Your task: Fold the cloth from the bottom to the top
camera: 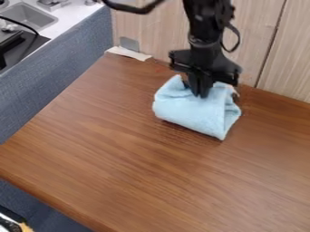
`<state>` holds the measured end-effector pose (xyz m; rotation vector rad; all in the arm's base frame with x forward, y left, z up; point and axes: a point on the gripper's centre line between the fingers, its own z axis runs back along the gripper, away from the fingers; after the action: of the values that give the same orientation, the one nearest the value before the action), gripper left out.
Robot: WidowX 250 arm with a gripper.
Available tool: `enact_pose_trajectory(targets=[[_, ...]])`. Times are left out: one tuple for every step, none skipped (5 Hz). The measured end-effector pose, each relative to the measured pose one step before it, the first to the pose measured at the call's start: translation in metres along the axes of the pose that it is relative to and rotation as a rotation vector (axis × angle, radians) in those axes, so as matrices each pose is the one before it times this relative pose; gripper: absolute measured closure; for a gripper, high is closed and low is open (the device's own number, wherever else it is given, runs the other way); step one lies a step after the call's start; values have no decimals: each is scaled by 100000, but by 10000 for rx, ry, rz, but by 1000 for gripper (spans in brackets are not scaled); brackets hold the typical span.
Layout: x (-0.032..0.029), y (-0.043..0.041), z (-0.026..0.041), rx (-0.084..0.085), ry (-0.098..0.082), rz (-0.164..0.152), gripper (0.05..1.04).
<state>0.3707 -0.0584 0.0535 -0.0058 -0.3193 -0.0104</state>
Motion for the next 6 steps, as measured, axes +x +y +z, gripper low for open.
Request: enact_pose_trajectory(targets=[[-465, -474, -2180, 256, 101, -169, 1014], [24, -150, -666, 119, -113, -11, 989], [-862, -130, -356, -87, 199, 36, 826], [-1051, 280, 266, 30, 103, 95, 564], [-413, 163, 1319, -43, -129, -83, 265], [475, -429, 1442, -368, -259, -45, 74]])
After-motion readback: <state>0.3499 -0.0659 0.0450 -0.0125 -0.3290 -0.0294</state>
